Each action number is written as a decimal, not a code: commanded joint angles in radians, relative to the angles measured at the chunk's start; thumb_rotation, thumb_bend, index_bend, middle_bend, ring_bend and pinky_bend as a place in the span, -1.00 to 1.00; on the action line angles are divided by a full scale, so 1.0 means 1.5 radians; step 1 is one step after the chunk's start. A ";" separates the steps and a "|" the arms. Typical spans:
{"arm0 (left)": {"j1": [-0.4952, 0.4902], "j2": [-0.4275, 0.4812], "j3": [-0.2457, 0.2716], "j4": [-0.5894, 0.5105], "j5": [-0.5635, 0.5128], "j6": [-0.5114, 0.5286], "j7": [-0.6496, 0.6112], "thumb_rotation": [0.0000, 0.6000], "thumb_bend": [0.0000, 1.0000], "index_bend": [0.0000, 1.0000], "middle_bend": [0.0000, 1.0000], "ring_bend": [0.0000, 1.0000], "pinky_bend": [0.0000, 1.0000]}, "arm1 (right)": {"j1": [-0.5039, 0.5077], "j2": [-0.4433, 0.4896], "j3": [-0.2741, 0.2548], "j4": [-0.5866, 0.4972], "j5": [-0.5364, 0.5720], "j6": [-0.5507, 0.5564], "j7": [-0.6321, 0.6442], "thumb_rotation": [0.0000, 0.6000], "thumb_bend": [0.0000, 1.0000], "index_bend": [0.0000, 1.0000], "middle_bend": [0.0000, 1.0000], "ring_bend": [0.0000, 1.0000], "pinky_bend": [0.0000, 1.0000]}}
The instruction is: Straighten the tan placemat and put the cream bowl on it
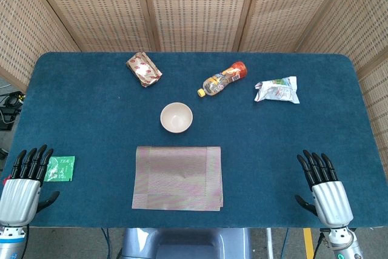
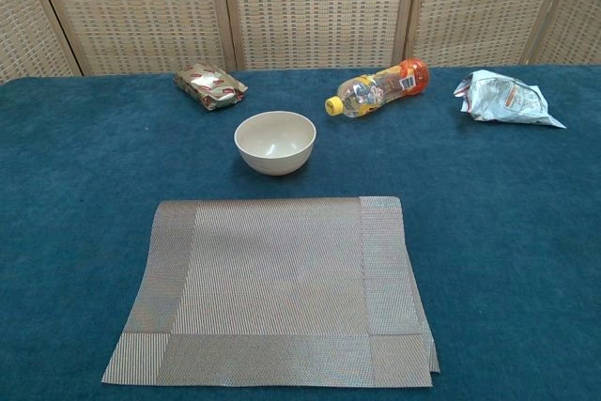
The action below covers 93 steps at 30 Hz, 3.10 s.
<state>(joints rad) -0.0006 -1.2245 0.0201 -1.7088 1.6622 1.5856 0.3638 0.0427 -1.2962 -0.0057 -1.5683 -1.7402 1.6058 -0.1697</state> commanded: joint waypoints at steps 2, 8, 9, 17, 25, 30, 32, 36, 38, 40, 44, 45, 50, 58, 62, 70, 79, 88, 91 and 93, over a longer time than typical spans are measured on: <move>-0.003 0.012 0.005 -0.015 -0.015 -0.016 0.008 1.00 -0.87 -1.00 -1.00 -1.00 -1.00 | -0.001 0.005 0.000 -0.006 0.009 -0.002 -0.009 1.00 -0.66 -1.00 -1.00 -1.00 -1.00; -0.005 0.011 0.007 -0.014 -0.015 -0.020 0.012 1.00 -0.87 -1.00 -1.00 -1.00 -1.00 | -0.003 0.008 0.014 -0.013 0.064 -0.027 -0.020 1.00 -0.66 -1.00 -1.00 -1.00 -1.00; -0.004 0.010 0.007 -0.014 -0.016 -0.021 0.013 1.00 -0.87 -1.00 -1.00 -1.00 -1.00 | -0.002 0.010 0.015 -0.016 0.072 -0.034 -0.019 1.00 -0.66 -1.00 -1.00 -1.00 -1.00; -0.005 0.007 0.007 -0.012 -0.010 -0.018 0.012 1.00 -0.87 -1.00 -1.00 -1.00 -1.00 | -0.001 0.017 0.013 -0.028 0.059 -0.028 -0.019 1.00 -0.66 -1.00 -1.00 -1.00 -1.00; -0.010 0.004 0.009 -0.007 0.005 -0.019 0.001 1.00 -0.87 -1.00 -1.00 -1.00 -1.00 | -0.004 0.018 0.010 -0.031 0.050 -0.020 -0.017 1.00 -0.66 -1.00 -1.00 -1.00 -1.00; -0.020 -0.005 0.016 0.000 0.029 -0.028 -0.011 1.00 -0.87 -1.00 -1.00 -1.00 -1.00 | -0.005 0.024 0.010 -0.034 0.048 -0.016 -0.006 1.00 -0.66 -1.00 -1.00 -1.00 -1.00; -0.027 -0.010 0.023 0.002 0.041 -0.041 -0.013 1.00 -0.87 -0.92 -1.00 -1.00 -1.00 | -0.006 0.026 0.009 -0.035 0.048 -0.014 -0.003 1.00 -0.66 -1.00 -1.00 -1.00 -1.00; -0.047 -0.023 0.034 0.000 0.066 -0.075 0.009 1.00 -0.87 -0.60 -1.00 -1.00 -1.00 | -0.007 0.029 0.008 -0.038 0.045 -0.013 0.002 1.00 -0.66 -1.00 -1.00 -1.00 -1.00; -0.055 -0.033 0.035 -0.001 0.077 -0.087 0.024 1.00 -0.87 -0.56 -1.00 -1.00 -1.00 | -0.007 0.030 0.008 -0.038 0.044 -0.013 0.004 1.00 -0.66 -1.00 -1.00 -1.00 -1.00; -0.064 -0.046 0.038 -0.001 0.087 -0.105 0.044 1.00 -0.87 -0.54 -1.00 -1.00 -1.00 | -0.007 0.031 0.008 -0.039 0.045 -0.013 0.007 1.00 -0.66 -1.00 -1.00 -1.00 -1.00; -0.078 -0.080 0.047 0.004 0.098 -0.143 0.074 1.00 -0.86 -0.53 -1.00 -1.00 -1.00 | -0.007 0.033 0.008 -0.041 0.047 -0.013 0.012 1.00 -0.66 -1.00 -1.00 -1.00 -1.00; -0.082 -0.093 0.052 0.008 0.098 -0.157 0.082 1.00 -0.86 -0.53 -1.00 -1.00 -1.00 | -0.007 0.034 0.009 -0.041 0.046 -0.013 0.014 1.00 -0.66 -1.00 -1.00 -1.00 -1.00; -0.091 -0.144 0.062 0.037 0.090 -0.202 0.110 1.00 -0.86 -0.54 -1.00 -1.00 -1.00 | -0.008 0.038 0.009 -0.043 0.046 -0.010 0.020 1.00 -0.66 -1.00 -1.00 -1.00 -1.00; -0.100 -0.212 0.067 0.102 0.075 -0.239 0.134 1.00 -0.85 -0.85 -1.00 -1.00 -1.00 | -0.008 0.042 0.011 -0.044 0.046 -0.007 0.030 1.00 -0.66 -1.00 -1.00 -1.00 -1.00; -0.102 -0.231 0.067 0.122 0.070 -0.244 0.131 1.00 -0.85 -0.95 -1.00 -1.00 -1.00 | -0.008 0.043 0.011 -0.045 0.046 -0.008 0.031 1.00 -0.66 -1.00 -1.00 -1.00 -1.00; -0.109 -0.256 0.061 0.149 0.062 -0.245 0.127 1.00 -0.82 -0.91 -1.00 -1.00 -1.00 | -0.008 0.042 0.010 -0.044 0.045 -0.009 0.031 1.00 -0.66 -1.00 -1.00 -1.00 -1.00; -0.125 -0.286 0.049 0.164 0.058 -0.248 0.135 1.00 -0.80 -0.86 -1.00 -1.00 -1.00 | -0.008 0.042 0.010 -0.045 0.046 -0.012 0.032 1.00 -0.66 -1.00 -1.00 -1.00 -1.00; -0.135 -0.308 0.048 0.172 0.045 -0.261 0.151 1.00 -0.79 -0.84 -1.00 -1.00 -1.00 | -0.008 0.045 0.011 -0.047 0.048 -0.010 0.038 1.00 -0.66 -1.00 -1.00 -1.00 -1.00; -0.137 -0.311 0.050 0.176 0.041 -0.262 0.157 1.00 -0.79 -0.83 -1.00 -1.00 -1.00 | -0.008 0.045 0.012 -0.047 0.048 -0.010 0.039 1.00 -0.66 -1.00 -1.00 -1.00 -1.00; -0.138 -0.314 0.051 0.179 0.040 -0.262 0.160 1.00 -0.79 -0.82 -1.00 -1.00 -1.00 | -0.008 0.045 0.012 -0.047 0.048 -0.011 0.039 1.00 -0.66 -1.00 -1.00 -1.00 -1.00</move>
<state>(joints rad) -0.2076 -1.6946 0.0958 -1.4407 1.7226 1.1926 0.6023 0.0302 -1.2282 0.0118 -1.6385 -1.6676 1.5901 -0.1113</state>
